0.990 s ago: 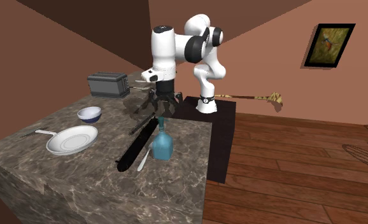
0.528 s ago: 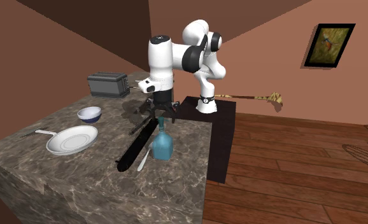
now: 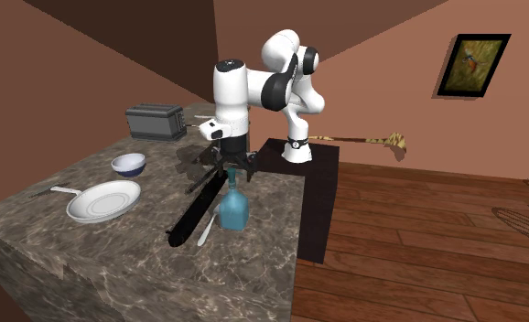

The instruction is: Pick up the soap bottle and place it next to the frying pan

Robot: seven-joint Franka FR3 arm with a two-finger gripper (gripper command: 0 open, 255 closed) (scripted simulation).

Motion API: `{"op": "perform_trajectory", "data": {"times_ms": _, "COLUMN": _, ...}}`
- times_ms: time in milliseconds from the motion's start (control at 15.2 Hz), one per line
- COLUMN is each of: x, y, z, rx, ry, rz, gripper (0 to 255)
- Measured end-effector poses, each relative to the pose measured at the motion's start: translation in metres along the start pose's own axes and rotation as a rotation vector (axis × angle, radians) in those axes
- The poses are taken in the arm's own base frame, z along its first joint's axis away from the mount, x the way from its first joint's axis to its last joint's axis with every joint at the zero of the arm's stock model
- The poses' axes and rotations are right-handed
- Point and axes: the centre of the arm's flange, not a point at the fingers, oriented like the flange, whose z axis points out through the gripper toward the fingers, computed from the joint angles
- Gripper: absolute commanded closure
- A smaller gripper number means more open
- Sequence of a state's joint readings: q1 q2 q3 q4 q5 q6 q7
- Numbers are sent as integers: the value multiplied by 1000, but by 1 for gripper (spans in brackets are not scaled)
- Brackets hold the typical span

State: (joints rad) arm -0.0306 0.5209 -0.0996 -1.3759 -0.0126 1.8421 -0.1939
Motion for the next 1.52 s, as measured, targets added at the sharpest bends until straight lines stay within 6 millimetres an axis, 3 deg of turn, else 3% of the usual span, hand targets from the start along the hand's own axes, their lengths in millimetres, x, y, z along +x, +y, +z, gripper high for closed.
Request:
{"op": "perform_trajectory", "data": {"times_ms": 66, "x": 0, "y": 0, "z": 0, "rx": 0, "ry": 0, "rz": 0, "gripper": 0}}
{"op": "perform_trajectory", "data": {"times_ms": 132, "x": 0, "y": 0, "z": 0, "rx": 0, "ry": 0, "rz": 0, "gripper": 255}}
{"op": "perform_trajectory", "data": {"times_ms": 858, "x": 0, "y": 0, "z": -2, "rx": 0, "ry": -1, "rz": 0, "gripper": 255}}
{"op": "perform_trajectory", "data": {"times_ms": 1518, "x": -3, "y": 3, "z": -52, "rx": 0, "ry": 0, "rz": 0, "gripper": 255}}
